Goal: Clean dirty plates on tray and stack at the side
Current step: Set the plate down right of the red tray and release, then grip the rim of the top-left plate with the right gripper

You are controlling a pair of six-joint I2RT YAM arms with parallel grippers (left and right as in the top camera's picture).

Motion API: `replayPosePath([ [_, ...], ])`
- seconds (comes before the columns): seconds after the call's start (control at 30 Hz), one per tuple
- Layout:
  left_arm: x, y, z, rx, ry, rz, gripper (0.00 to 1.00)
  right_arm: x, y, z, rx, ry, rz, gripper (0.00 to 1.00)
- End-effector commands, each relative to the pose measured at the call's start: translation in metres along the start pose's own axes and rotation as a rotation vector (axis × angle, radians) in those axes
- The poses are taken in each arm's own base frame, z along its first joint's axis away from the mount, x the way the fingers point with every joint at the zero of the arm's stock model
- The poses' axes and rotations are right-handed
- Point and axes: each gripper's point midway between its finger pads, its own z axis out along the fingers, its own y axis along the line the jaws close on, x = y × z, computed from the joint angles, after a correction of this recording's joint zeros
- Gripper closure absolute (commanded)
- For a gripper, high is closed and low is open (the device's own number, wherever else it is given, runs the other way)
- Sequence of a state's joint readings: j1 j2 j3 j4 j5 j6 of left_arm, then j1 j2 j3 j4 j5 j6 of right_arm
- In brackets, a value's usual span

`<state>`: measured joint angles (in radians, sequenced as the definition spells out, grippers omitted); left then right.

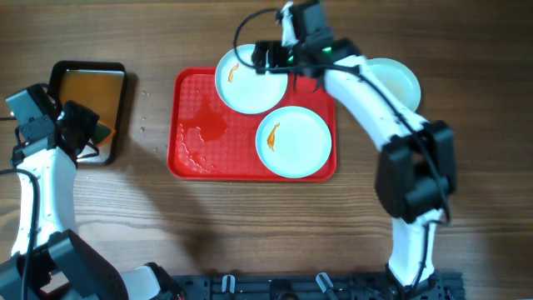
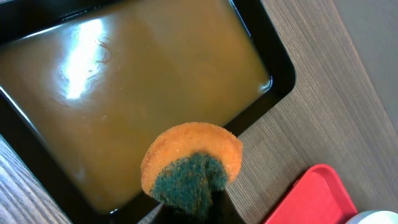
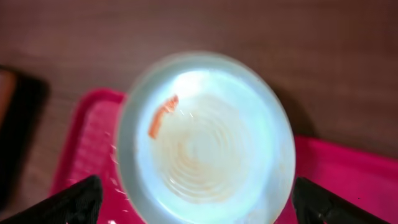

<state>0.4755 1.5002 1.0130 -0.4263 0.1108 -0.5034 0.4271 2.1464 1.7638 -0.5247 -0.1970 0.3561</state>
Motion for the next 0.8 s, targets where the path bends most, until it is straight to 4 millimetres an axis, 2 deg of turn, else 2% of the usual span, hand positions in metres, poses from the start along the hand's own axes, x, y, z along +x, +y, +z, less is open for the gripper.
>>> replayPosePath([
  [0.0, -0.004, -0.003, -0.002, 0.013, -0.002, -0.008, 0.96, 0.029, -0.034, 0.038, 0.129, 0.071, 0.107, 0.13],
  [0.07, -0.003, -0.003, -0.002, 0.013, -0.001, -0.009, 0.96, 0.042, -0.041, 0.047, 0.149, 0.11, 0.147, 0.18],
  [0.13, -0.003, -0.003, -0.002, 0.013, -0.001, -0.009, 0.96, 0.045, -0.042, 0.047, 0.156, 0.12, 0.163, 0.22],
  [0.23, -0.003, -0.003, -0.002, 0.013, -0.001, -0.009, 0.96, 0.052, -0.046, 0.053, 0.17, 0.139, 0.201, 0.33],
  [0.37, -0.003, -0.003, -0.002, 0.012, -0.001, -0.009, 0.96, 0.063, -0.048, 0.063, 0.176, 0.163, 0.22, 0.67],
  [0.43, -0.003, -0.003, -0.002, 0.013, -0.001, -0.009, 0.96, 0.064, -0.043, 0.064, 0.171, 0.165, 0.208, 0.86],
  [0.47, -0.003, -0.005, -0.002, 0.021, 0.005, -0.009, 0.96, 0.066, -0.037, 0.066, 0.162, 0.165, 0.187, 0.91],
  [0.7, 0.001, -0.01, -0.002, 0.054, 0.024, -0.004, 0.96, 0.088, 0.011, 0.072, 0.11, 0.201, 0.055, 0.9],
  [0.77, 0.001, -0.01, -0.002, 0.054, 0.024, -0.004, 0.96, 0.099, 0.023, 0.073, 0.105, 0.228, 0.035, 0.86],
])
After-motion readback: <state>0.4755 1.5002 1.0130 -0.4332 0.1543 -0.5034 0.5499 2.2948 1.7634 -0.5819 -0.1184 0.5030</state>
